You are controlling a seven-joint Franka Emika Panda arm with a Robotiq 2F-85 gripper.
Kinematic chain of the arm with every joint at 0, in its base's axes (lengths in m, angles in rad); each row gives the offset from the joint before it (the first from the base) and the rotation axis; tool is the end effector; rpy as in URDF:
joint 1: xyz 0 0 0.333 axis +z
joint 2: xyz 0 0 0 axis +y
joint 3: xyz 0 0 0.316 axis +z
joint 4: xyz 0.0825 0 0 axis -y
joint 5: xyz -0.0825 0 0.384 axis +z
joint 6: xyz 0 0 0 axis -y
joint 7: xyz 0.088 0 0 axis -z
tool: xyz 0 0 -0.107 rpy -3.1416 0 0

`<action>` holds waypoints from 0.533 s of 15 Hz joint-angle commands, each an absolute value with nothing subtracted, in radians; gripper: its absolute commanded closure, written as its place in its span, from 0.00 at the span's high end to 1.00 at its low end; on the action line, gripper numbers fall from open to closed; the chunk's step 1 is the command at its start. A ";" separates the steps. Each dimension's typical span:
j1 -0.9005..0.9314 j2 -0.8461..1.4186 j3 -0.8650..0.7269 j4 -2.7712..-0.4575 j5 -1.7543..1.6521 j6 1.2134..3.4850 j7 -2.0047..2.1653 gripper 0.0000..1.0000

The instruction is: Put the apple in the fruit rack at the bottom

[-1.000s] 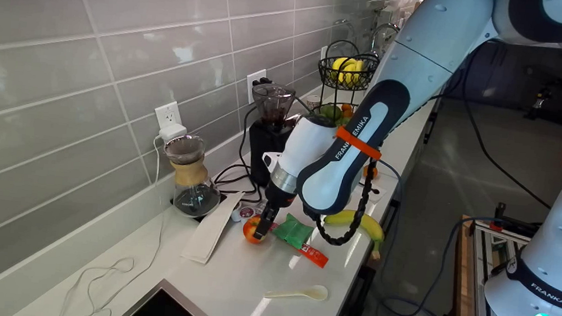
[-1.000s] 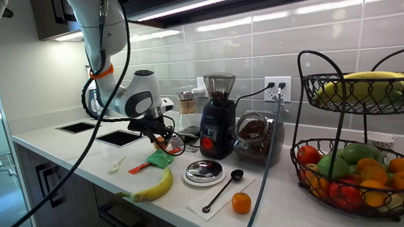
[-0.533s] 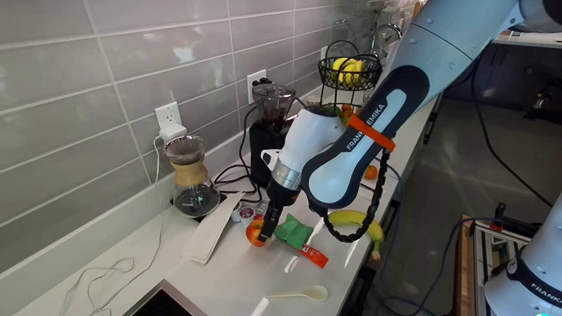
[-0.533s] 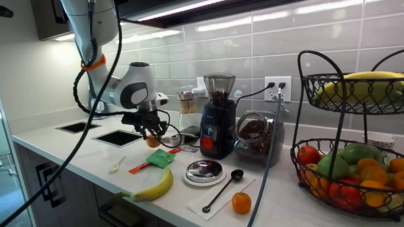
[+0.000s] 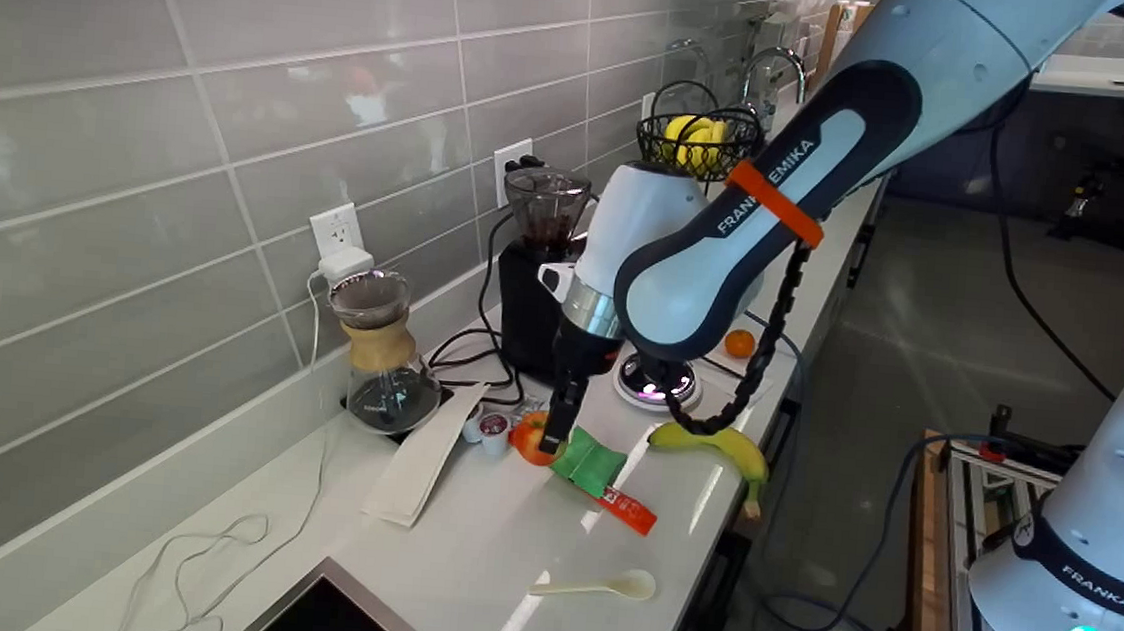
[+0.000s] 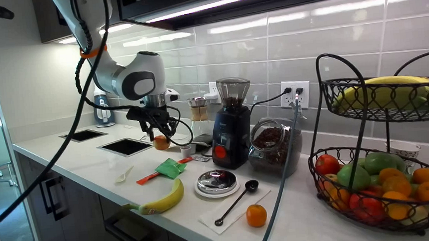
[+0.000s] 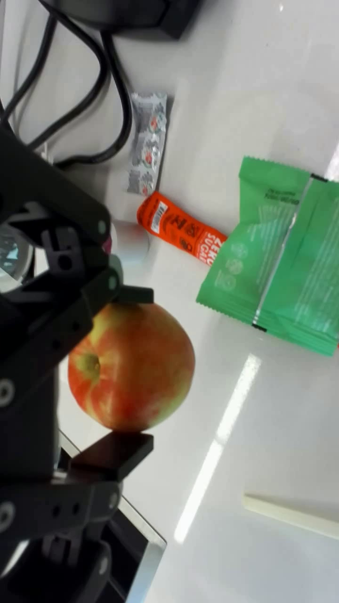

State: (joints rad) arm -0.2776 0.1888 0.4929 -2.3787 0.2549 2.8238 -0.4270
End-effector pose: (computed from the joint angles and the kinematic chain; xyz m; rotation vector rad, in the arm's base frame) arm 0.5206 0.1017 0.2789 -2.8857 -0.5711 -0.4250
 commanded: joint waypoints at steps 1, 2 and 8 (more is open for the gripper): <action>-0.190 0.013 0.351 -2.463 0.286 2.801 -0.398 0.43; -0.161 -0.024 0.294 -2.485 0.240 2.808 -0.352 0.43; -0.245 -0.199 0.146 -2.590 -0.230 2.800 0.091 0.43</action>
